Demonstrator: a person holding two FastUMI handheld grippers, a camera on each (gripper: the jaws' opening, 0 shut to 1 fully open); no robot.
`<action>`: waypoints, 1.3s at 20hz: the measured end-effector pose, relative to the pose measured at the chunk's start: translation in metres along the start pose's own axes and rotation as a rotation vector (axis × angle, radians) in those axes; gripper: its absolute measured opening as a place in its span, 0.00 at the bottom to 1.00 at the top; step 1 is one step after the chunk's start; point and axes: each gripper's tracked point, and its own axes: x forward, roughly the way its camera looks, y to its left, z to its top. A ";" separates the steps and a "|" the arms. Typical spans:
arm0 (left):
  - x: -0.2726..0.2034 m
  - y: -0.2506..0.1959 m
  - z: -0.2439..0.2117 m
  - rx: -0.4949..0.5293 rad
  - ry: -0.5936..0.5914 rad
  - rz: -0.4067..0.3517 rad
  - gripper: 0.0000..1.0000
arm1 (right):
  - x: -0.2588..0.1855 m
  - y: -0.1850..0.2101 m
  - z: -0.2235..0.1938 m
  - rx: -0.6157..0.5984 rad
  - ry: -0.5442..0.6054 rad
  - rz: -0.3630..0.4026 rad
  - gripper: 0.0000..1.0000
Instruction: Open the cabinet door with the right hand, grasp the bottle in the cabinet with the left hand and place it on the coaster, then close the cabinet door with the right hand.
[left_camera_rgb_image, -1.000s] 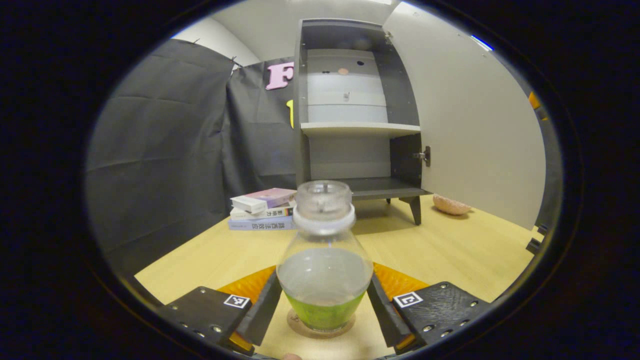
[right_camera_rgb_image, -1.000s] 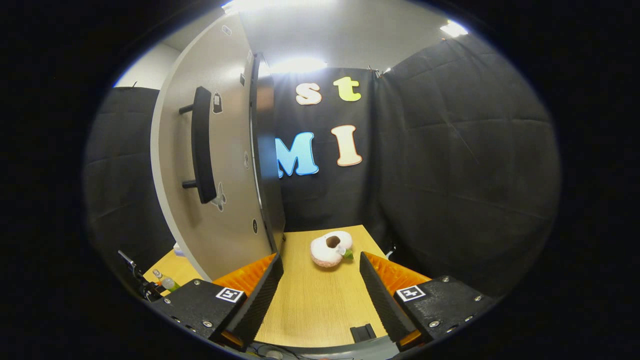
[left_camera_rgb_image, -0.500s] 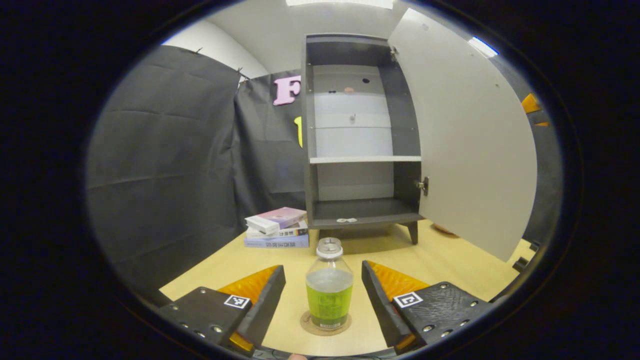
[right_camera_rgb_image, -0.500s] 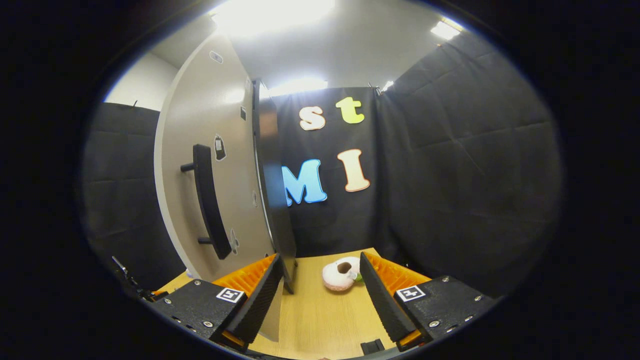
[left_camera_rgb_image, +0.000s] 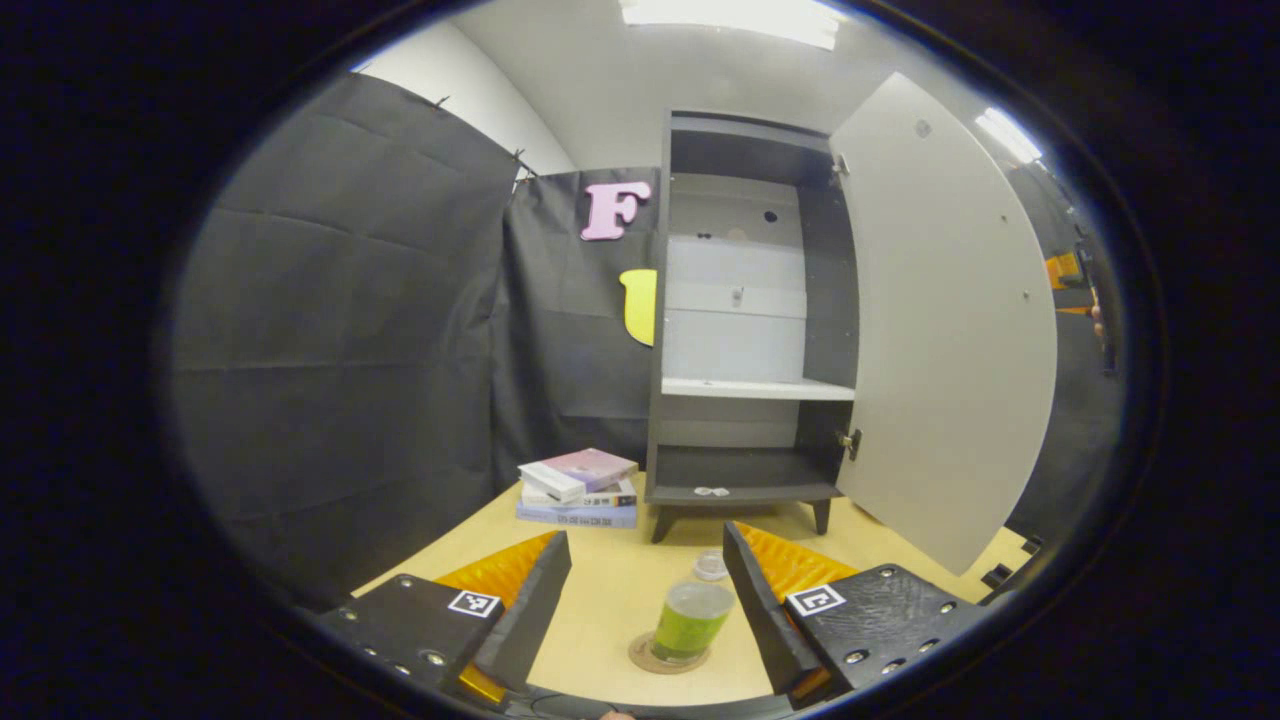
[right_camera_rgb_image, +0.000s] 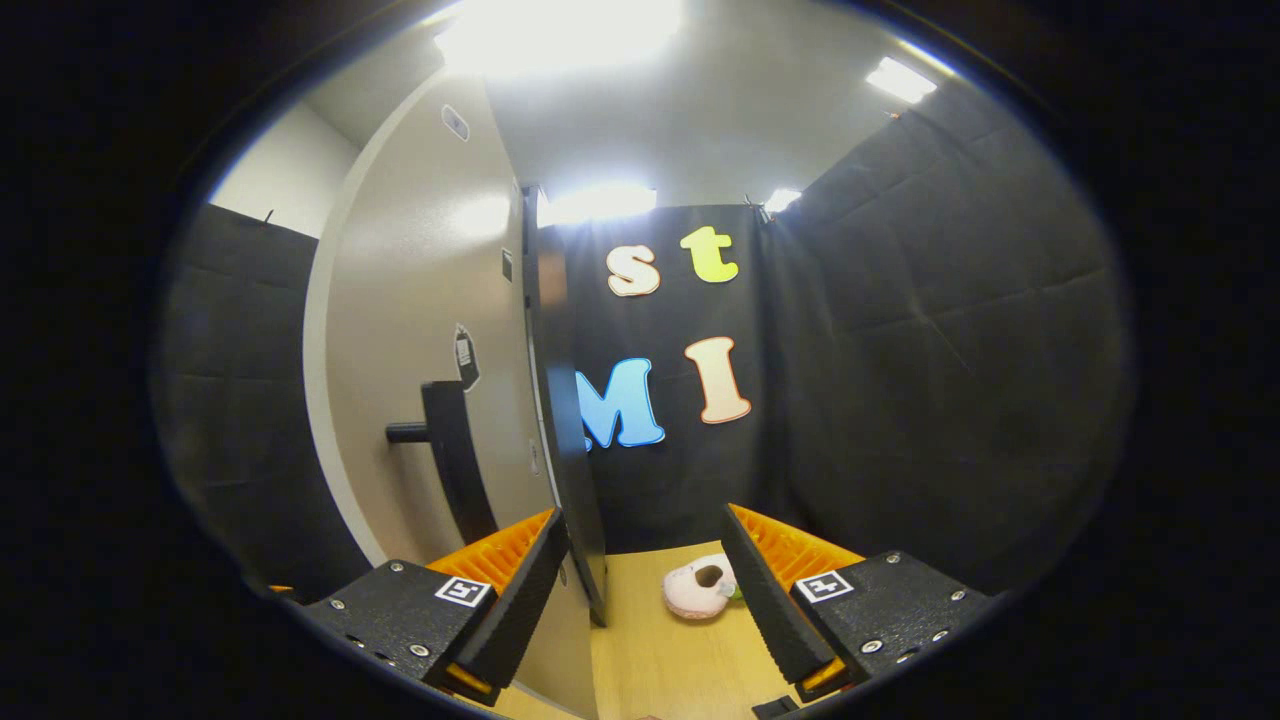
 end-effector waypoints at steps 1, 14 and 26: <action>0.000 0.014 0.005 0.007 -0.007 0.007 0.91 | 0.000 0.000 0.001 -0.016 -0.003 -0.017 0.92; 0.018 0.122 -0.006 0.027 0.003 -0.006 0.90 | -0.018 0.109 -0.006 -0.069 0.001 -0.011 0.92; 0.027 0.196 -0.009 0.042 -0.003 0.009 0.88 | 0.020 0.235 -0.029 -0.061 0.021 0.099 0.92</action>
